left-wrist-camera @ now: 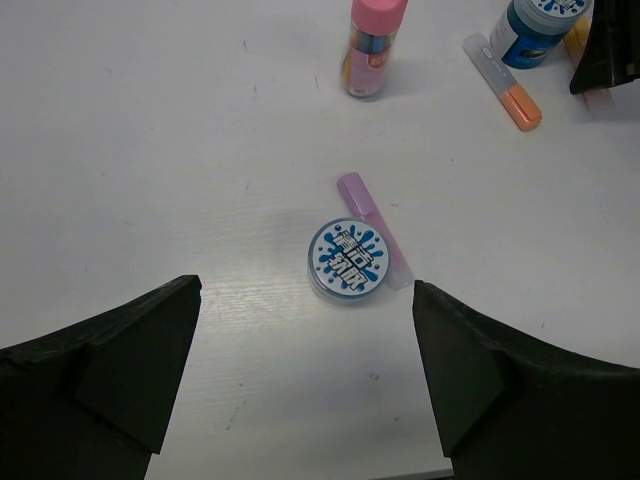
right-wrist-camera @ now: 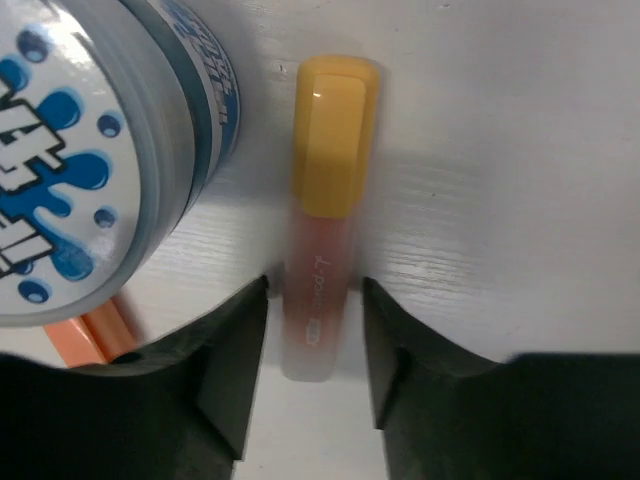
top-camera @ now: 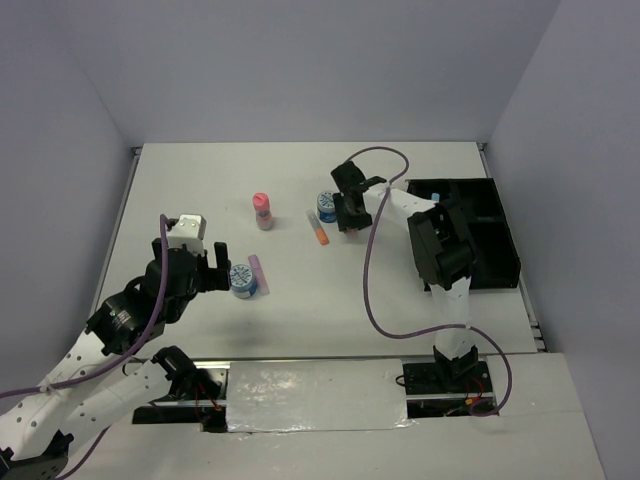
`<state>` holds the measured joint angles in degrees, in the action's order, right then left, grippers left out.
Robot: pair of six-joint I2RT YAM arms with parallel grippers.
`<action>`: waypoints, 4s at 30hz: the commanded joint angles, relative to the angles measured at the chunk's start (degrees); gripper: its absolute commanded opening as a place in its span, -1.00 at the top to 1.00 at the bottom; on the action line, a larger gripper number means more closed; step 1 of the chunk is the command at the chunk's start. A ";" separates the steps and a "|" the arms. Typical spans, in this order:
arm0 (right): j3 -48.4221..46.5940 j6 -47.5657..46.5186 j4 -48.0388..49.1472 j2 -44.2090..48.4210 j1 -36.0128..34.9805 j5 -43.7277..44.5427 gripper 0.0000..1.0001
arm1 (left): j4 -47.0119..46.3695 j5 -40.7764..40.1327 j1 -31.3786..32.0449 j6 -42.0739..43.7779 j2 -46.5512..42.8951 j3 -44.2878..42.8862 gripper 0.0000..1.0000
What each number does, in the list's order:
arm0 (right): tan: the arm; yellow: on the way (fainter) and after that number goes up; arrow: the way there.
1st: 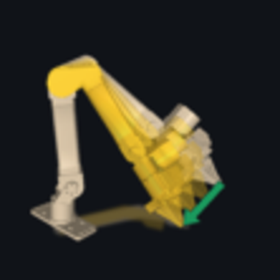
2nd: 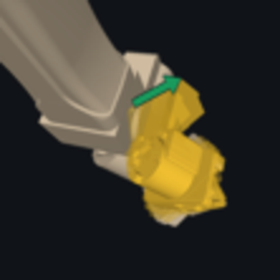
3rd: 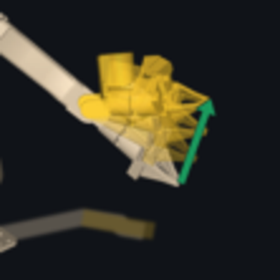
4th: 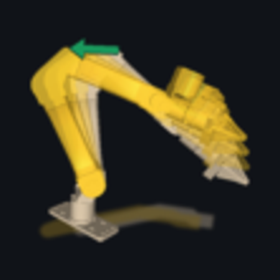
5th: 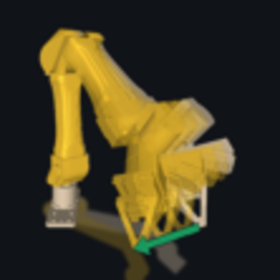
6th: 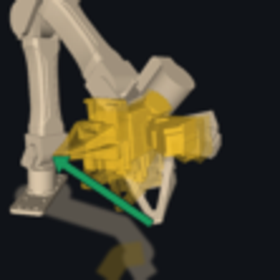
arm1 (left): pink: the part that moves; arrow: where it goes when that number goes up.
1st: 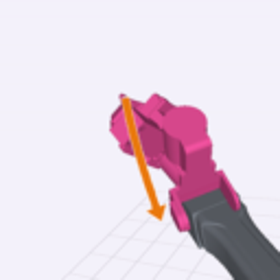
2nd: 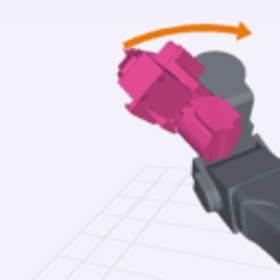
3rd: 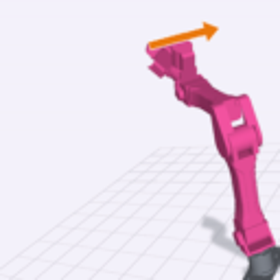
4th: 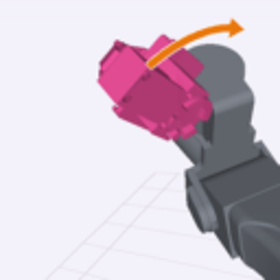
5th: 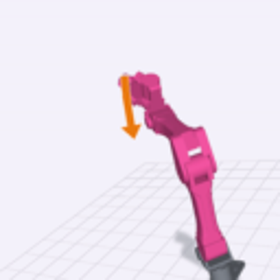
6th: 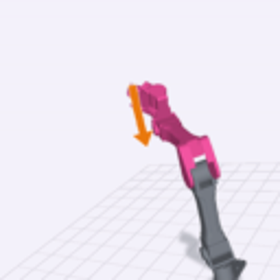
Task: Sort the stationery into containers
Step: Pick up the stationery from the center of the board, then place the stationery in the storage box, then pick up the stationery from the center of the board, then place the stationery in the storage box.
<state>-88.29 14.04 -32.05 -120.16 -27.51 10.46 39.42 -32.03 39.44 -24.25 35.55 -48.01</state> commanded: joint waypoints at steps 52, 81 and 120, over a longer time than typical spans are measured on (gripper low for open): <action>5.76 13.12 4.37 18.55 29.44 -0.09 -0.37 | -3.12 4.35 -0.24 1.66 -0.66 -0.42 -0.99; -9.70 -3.85 -0.46 -1.73 -10.99 -0.18 -0.39 | -1.36 -0.05 -0.77 -0.10 0.22 -1.12 -0.99; 3.74 7.84 -0.03 23.67 24.06 4.92 1.00 | -1.98 1.18 -0.77 0.43 -2.68 -0.77 -0.99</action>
<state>-84.68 19.94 -27.66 -94.21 -6.02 11.31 39.40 -31.07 38.85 -25.23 33.56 -48.01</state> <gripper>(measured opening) 0.321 0.994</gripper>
